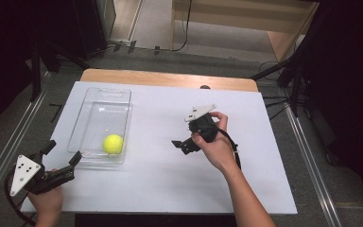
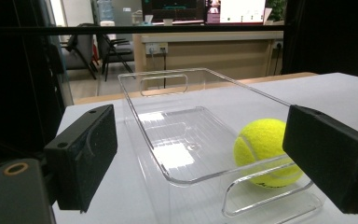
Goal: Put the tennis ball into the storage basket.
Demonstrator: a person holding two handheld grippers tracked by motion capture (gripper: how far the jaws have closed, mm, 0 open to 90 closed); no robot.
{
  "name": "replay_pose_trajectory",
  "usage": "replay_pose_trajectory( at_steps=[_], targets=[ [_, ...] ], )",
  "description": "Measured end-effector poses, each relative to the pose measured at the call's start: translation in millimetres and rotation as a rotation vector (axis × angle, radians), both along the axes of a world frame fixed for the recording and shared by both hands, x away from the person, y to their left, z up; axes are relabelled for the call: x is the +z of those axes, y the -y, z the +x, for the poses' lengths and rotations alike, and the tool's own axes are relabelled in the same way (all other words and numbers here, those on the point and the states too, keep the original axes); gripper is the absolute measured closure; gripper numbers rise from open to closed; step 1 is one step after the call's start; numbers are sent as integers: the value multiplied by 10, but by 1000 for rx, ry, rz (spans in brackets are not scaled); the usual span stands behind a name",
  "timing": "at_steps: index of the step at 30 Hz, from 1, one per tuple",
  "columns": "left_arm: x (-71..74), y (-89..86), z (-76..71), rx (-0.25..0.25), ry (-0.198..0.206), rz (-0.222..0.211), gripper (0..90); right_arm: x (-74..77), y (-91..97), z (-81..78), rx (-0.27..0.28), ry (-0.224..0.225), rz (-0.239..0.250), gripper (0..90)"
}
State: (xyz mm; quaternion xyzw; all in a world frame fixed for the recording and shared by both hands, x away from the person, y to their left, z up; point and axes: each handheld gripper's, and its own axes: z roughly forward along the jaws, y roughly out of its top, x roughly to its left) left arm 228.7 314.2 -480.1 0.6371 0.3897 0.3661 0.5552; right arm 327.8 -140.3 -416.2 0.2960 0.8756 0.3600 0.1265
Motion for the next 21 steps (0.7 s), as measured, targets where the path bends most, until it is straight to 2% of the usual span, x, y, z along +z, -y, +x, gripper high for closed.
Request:
replay_pose_trajectory(
  at_steps=[10, 21],
  targets=[
    [-2, 10, 1, -2, 1, -2, 107, -85, 284, -122, -60, 7, 49, 0],
    [-2, 10, 1, -2, 1, 1, 107, -119, 587, -244, -115, 44, 91, 0]
  ],
)
